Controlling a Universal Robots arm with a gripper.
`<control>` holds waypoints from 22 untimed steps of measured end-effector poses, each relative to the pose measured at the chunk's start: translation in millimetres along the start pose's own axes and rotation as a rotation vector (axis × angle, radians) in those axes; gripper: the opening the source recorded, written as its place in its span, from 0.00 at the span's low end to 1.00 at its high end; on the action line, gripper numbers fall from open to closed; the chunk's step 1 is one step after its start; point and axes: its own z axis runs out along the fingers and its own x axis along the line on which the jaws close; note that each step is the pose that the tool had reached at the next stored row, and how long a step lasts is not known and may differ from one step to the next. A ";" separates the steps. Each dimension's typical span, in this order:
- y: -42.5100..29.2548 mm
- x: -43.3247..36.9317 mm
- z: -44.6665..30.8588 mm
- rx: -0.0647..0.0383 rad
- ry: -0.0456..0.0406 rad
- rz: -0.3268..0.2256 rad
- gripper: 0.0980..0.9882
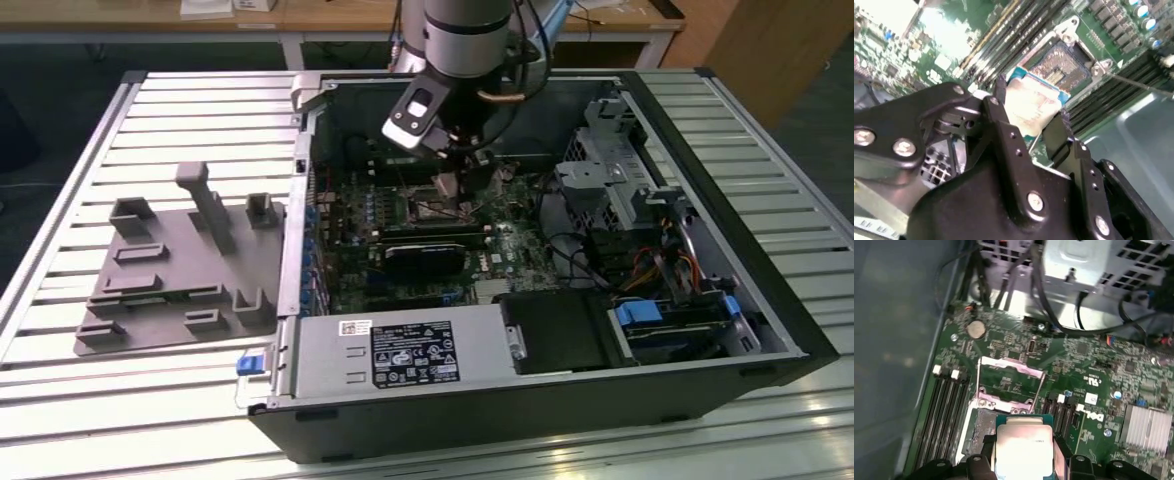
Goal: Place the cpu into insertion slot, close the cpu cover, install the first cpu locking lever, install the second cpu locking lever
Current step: 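Place the cpu into insertion slot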
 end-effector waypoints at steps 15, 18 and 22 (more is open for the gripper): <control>-1.2 0.4 4.1 -0.004 -0.0187 0.249 0.49; -3.5 2.7 5.1 -0.004 -0.0183 0.249 0.49; -3.9 4.7 6.9 -0.004 -0.0159 0.218 0.49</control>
